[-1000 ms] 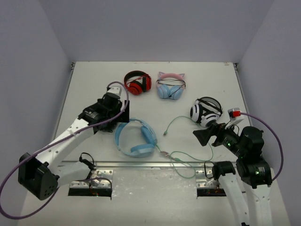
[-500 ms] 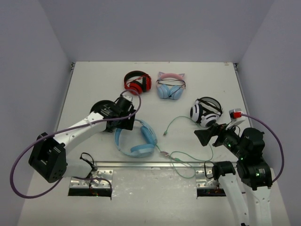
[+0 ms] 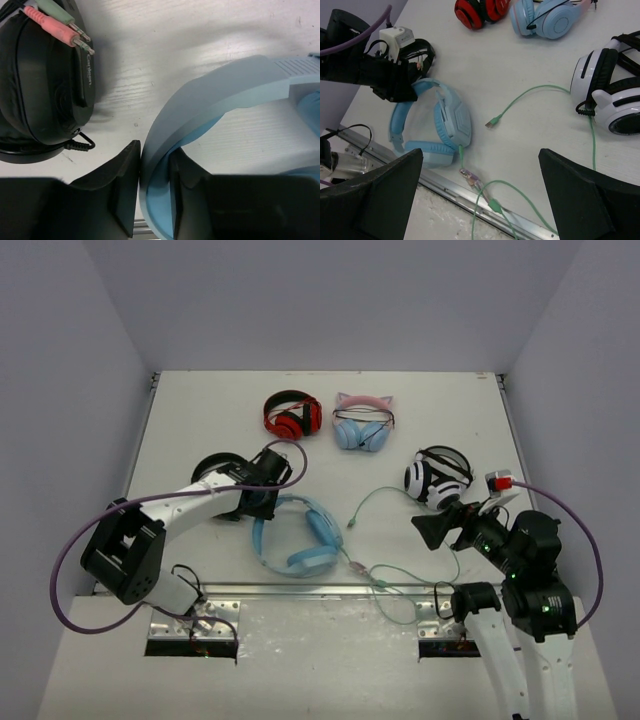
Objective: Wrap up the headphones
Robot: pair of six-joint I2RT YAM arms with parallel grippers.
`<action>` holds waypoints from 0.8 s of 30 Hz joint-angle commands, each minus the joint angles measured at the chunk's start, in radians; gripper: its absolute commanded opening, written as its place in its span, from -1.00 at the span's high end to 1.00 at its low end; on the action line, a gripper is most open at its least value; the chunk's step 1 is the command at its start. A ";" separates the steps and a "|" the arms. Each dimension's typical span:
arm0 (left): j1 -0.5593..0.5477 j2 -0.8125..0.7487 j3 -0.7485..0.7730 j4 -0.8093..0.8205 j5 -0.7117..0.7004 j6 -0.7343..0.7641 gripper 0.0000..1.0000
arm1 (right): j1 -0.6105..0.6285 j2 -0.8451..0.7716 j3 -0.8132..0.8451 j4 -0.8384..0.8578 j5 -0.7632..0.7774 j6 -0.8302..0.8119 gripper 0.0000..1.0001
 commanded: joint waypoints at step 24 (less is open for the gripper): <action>-0.010 -0.005 -0.023 0.046 0.050 -0.085 0.55 | 0.005 0.006 0.011 0.087 -0.036 0.011 -0.98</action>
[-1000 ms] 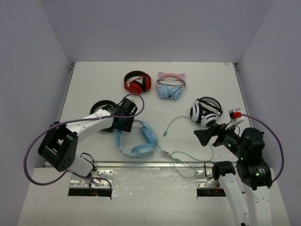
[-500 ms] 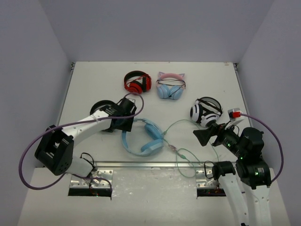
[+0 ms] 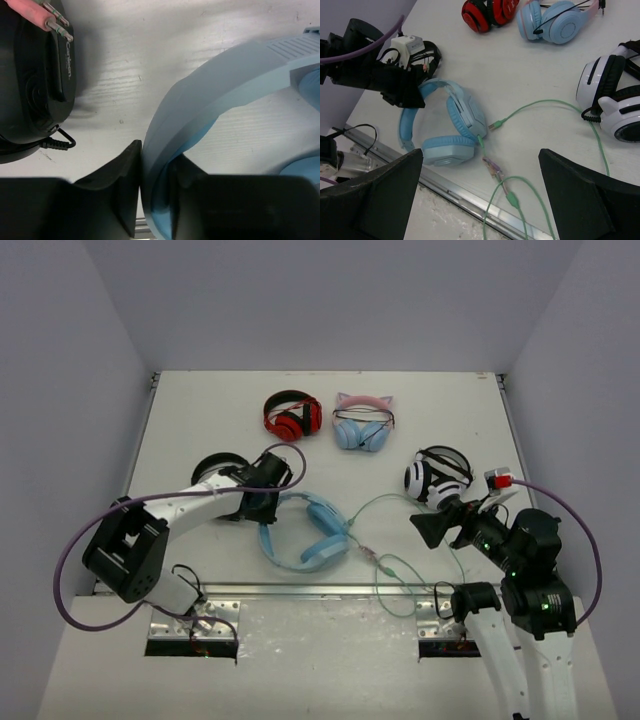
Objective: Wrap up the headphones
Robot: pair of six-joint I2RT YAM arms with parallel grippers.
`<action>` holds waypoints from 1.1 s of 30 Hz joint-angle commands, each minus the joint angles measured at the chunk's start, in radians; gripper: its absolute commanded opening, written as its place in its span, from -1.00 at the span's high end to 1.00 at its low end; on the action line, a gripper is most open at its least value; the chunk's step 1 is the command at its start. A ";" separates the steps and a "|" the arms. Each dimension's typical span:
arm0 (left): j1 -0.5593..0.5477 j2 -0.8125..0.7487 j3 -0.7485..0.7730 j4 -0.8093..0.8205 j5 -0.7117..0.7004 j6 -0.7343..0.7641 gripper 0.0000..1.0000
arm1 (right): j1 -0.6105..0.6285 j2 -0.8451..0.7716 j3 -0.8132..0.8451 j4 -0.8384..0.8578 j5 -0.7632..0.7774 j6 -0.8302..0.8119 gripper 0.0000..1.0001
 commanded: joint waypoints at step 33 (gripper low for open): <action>-0.007 -0.461 0.766 -0.398 -0.252 -0.073 0.99 | 0.040 0.428 -0.537 1.320 -0.322 0.129 -0.72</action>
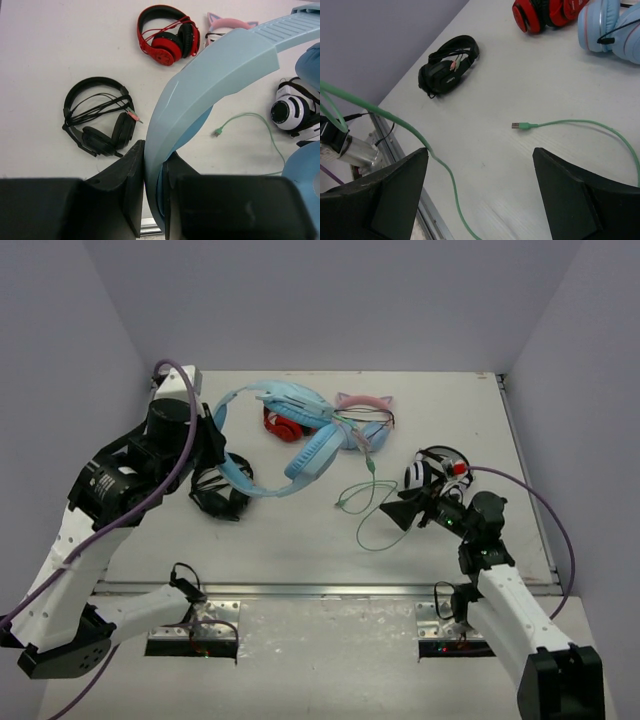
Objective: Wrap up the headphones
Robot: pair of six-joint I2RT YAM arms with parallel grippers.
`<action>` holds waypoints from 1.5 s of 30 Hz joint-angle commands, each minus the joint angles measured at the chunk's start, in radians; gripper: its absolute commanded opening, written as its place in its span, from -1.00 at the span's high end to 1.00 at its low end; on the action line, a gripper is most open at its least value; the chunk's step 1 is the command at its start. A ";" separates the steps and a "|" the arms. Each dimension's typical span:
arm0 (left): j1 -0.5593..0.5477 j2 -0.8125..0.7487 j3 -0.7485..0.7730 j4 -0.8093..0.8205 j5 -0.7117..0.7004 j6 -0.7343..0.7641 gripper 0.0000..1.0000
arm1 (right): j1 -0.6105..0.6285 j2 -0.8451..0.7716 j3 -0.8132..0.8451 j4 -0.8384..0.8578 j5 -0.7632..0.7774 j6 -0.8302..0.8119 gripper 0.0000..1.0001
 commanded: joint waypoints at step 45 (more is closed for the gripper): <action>-0.004 -0.152 -0.165 0.354 -0.149 0.030 0.99 | 0.159 -0.193 0.455 -0.592 0.221 0.001 -0.92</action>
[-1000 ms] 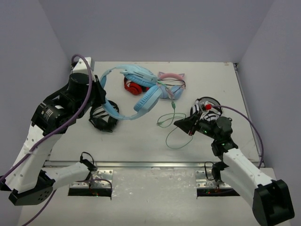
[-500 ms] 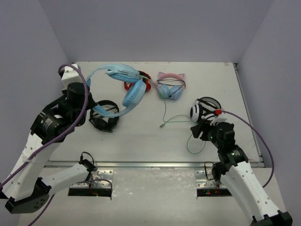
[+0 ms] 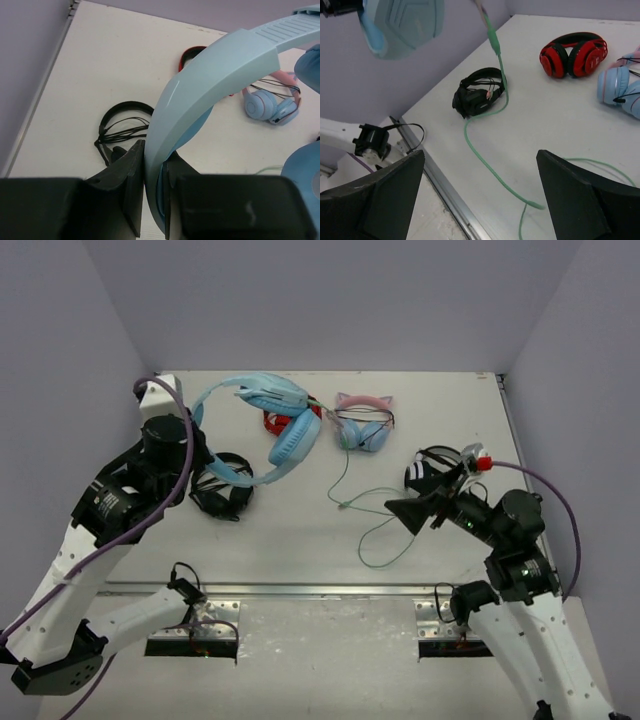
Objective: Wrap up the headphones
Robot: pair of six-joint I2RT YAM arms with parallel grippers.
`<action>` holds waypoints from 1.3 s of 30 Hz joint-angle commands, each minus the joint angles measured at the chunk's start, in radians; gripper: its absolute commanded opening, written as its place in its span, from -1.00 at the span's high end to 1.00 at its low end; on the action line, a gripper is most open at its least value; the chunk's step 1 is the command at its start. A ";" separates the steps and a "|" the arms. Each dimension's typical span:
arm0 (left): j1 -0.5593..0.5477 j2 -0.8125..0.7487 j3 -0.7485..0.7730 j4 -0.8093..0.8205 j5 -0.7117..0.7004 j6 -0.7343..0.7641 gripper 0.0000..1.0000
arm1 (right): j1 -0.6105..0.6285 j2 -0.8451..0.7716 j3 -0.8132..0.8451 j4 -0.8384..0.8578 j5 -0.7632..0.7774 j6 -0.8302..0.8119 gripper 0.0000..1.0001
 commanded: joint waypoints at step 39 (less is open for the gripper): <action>-0.004 -0.021 -0.079 0.234 0.152 -0.188 0.99 | 0.337 0.471 -0.158 0.646 0.150 0.230 -0.55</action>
